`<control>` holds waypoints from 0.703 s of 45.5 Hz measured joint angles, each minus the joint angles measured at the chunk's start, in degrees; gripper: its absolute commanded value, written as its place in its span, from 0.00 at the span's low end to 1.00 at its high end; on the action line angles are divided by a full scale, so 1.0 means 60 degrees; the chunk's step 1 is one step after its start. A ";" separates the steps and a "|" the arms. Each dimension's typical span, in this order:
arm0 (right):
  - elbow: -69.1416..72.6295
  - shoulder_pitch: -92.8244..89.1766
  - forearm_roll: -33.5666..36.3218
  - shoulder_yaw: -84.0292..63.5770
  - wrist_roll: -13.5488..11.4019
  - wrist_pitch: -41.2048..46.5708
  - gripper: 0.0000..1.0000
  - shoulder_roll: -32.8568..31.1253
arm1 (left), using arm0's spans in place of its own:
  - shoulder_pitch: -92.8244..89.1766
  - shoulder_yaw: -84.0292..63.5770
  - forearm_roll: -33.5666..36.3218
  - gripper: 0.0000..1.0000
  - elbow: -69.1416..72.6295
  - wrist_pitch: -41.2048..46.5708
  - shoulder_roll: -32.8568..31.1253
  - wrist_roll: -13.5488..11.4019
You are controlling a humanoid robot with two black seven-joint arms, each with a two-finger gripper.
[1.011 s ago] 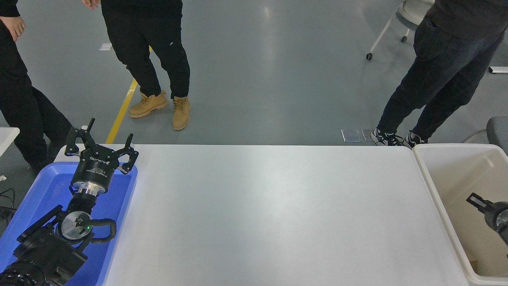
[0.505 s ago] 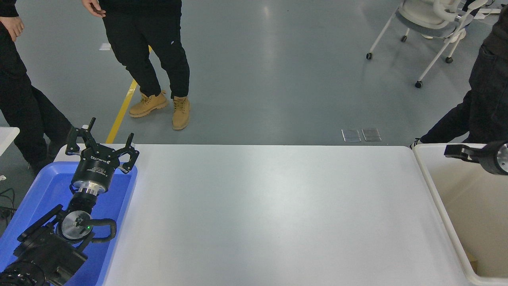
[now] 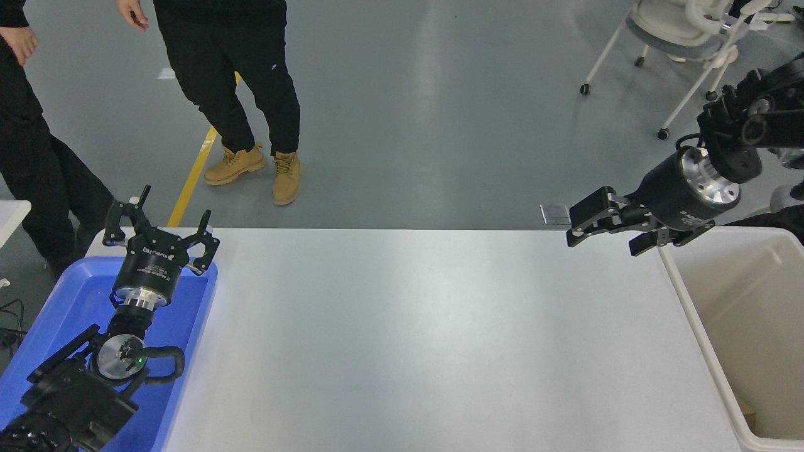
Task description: Pick up paper ball place in dustbin
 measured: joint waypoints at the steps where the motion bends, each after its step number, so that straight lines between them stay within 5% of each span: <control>1: 0.0073 0.0093 0.0059 0.0000 0.0001 0.0076 1.00 0.0080 | 0.0001 0.0000 0.0002 1.00 0.0000 0.0000 0.0001 0.0000; 32: 0.0980 0.1018 0.0698 0.0039 0.0022 0.0621 1.00 0.0869 | 0.0002 0.0001 0.0002 1.00 0.0000 0.0000 0.0000 -0.0011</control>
